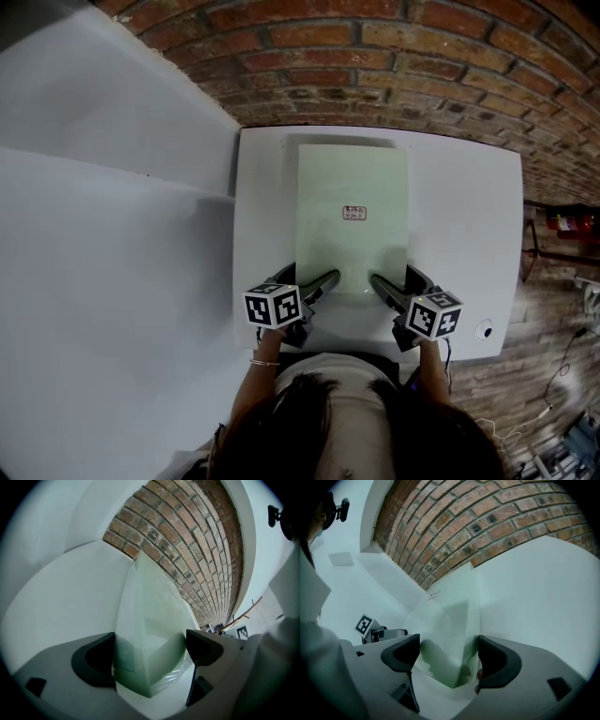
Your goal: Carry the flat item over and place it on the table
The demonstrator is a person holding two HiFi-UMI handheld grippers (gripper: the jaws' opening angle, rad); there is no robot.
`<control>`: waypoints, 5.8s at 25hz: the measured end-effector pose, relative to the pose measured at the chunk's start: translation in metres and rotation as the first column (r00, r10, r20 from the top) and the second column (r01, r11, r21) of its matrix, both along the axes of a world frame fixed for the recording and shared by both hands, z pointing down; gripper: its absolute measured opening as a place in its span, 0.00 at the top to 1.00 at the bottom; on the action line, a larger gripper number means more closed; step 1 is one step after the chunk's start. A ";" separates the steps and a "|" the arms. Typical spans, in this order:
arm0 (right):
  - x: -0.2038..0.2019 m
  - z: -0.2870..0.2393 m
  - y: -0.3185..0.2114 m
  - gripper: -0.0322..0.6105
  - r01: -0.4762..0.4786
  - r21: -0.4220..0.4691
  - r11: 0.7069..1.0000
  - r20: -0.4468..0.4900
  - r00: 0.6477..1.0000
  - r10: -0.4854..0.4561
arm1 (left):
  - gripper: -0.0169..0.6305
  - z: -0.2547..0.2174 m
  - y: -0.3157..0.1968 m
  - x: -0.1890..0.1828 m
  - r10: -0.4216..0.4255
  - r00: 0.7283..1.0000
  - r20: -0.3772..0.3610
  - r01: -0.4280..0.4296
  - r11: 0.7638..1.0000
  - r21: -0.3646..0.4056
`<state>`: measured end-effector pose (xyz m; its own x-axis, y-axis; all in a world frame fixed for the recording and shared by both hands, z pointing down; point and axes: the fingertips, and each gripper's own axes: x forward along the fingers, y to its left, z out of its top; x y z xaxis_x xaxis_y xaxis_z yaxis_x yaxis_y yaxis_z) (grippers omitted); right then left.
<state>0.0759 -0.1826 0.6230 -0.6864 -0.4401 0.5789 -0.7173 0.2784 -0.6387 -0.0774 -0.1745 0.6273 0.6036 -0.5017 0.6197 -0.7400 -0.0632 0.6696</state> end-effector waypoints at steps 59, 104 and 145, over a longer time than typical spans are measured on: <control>0.008 -0.066 0.053 0.37 -0.008 0.226 0.974 -0.065 0.998 0.023 | 0.38 -0.073 0.045 0.005 -0.014 0.972 0.233 -0.055 0.957 0.284; -0.011 -0.187 0.116 0.85 -0.080 0.612 0.787 -0.127 0.972 0.197 | 0.86 -0.195 0.115 -0.024 -0.190 0.933 0.304 -0.046 0.777 0.628; 0.000 -0.311 0.140 0.88 -0.069 0.875 0.480 -0.099 0.943 0.316 | 0.96 -0.297 0.123 -0.004 -0.250 0.924 0.289 -0.127 0.512 0.849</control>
